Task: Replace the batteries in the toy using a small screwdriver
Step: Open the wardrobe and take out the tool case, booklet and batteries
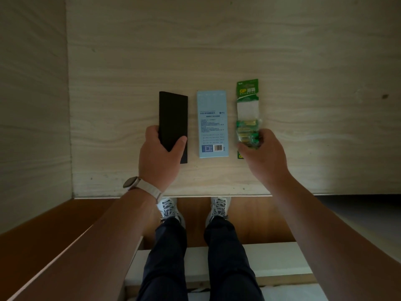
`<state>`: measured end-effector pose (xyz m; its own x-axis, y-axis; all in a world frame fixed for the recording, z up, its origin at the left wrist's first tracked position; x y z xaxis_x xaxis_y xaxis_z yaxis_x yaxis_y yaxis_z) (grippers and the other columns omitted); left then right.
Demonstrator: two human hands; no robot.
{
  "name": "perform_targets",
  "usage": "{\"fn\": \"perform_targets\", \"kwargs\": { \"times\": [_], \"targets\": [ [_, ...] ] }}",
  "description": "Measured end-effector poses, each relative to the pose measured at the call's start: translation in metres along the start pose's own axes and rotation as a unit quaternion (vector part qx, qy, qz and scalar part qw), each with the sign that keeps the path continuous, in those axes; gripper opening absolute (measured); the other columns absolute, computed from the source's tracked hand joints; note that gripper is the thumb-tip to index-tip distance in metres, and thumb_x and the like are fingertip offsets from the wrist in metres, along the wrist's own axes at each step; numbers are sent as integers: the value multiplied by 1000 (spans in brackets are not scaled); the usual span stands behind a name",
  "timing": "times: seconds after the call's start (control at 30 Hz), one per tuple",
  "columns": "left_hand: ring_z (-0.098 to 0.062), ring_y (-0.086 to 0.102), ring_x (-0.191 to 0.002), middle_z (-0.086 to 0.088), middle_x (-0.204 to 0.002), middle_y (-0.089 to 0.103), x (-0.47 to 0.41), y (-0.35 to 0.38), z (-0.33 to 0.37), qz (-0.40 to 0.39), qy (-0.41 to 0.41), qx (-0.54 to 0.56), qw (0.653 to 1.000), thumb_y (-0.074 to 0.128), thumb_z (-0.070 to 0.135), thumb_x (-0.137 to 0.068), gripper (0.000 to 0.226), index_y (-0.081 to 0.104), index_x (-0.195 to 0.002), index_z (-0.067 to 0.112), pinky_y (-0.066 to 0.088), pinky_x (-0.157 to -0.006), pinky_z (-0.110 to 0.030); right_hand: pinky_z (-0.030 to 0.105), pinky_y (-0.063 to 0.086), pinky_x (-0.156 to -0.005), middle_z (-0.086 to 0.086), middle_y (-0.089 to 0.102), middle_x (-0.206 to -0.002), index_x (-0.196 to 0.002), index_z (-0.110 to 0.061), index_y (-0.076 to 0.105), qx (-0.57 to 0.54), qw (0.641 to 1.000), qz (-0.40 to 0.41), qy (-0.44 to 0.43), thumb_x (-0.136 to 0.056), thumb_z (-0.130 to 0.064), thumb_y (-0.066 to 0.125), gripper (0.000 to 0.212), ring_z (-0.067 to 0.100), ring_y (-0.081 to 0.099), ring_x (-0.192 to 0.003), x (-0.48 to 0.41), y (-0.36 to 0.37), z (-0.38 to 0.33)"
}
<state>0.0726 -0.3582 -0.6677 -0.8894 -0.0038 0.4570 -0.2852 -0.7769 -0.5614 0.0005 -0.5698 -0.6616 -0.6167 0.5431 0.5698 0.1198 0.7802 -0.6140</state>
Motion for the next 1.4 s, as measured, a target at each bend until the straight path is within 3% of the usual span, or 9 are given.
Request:
{"fn": "perform_targets", "kwargs": {
  "times": [0.17,0.47,0.6,0.7,0.8,1.03,1.1,1.27,1.4],
  "targets": [
    [6,53,-72,19,-87,51,1,-1,0,10,-3,26,1000,73,23,-91,44,49,-123,5,44,-53,-2,26,40,-59,-8,55,-77,-100,-19,58,-48,999,12,10,-85,-23,73,21,9,53,-69,1,-2,6],
    [4,56,-75,16,-91,54,4,-4,0,3,-4,62,998,73,22,-91,44,48,-124,7,48,-55,-5,28,55,-68,-3,72,-90,-92,-24,61,-138,990,16,-10,-83,-24,77,19,12,71,-80,12,-3,-14],
    [2,57,-75,15,-91,54,4,-5,1,3,-7,73,997,73,23,-91,42,48,-121,10,48,-54,-5,48,60,-80,3,75,-92,-87,-26,61,-165,986,-36,-15,-77,-24,79,21,19,74,-85,11,10,-24],
    [3,58,-75,16,-91,54,5,-8,0,6,-9,78,997,74,24,-90,37,45,-113,18,49,-55,-6,53,59,-80,7,73,-91,-83,-27,59,-148,987,-55,-28,-72,-32,78,23,24,73,-86,10,23,-32],
    [4,57,-74,16,-90,54,5,-12,-1,10,-13,85,996,74,22,-90,37,45,-112,18,48,-55,-5,48,58,-78,7,69,-86,-90,-22,62,-100,992,-60,-39,-78,-30,79,23,23,69,-82,8,31,-34],
    [-1,62,-80,11,-95,58,4,-19,-6,13,-24,111,993,75,23,-89,38,46,-114,19,52,-57,-8,12,38,-53,-11,61,-77,-95,-27,62,-37,996,-46,-64,-84,-32,75,18,-2,56,-65,9,32,-29],
    [-2,63,-80,11,-95,58,5,-18,-5,9,-25,114,993,75,23,-89,38,45,-114,19,52,-57,-9,11,38,-54,-12,61,-78,-96,-30,60,-36,996,-46,-73,-83,-33,76,21,-4,56,-65,10,29,-29],
    [0,61,-77,12,-94,56,7,-16,-2,3,-21,110,994,74,22,-90,38,45,-115,18,50,-55,-7,18,42,-60,-7,60,-84,-98,-39,53,-54,995,-41,-79,-80,-33,79,32,9,58,-73,7,27,-19],
    [1,59,-76,14,-93,56,8,-14,-3,-1,-19,105,994,74,23,-90,38,45,-115,18,50,-57,-7,10,44,-61,-2,58,-104,-120,-26,56,-24,996,-49,-66,-76,-38,80,52,7,60,-84,7,35,-9]
  ]
}}
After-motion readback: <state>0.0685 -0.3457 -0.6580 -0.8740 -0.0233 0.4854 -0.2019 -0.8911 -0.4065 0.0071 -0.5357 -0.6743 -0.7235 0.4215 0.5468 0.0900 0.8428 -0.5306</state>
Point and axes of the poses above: each hand's wrist, its own x-axis away from the middle knuckle, its own y-axis out of the palm, z = x × y, the point moved 1 cm from there along -x, towards the middle knuckle
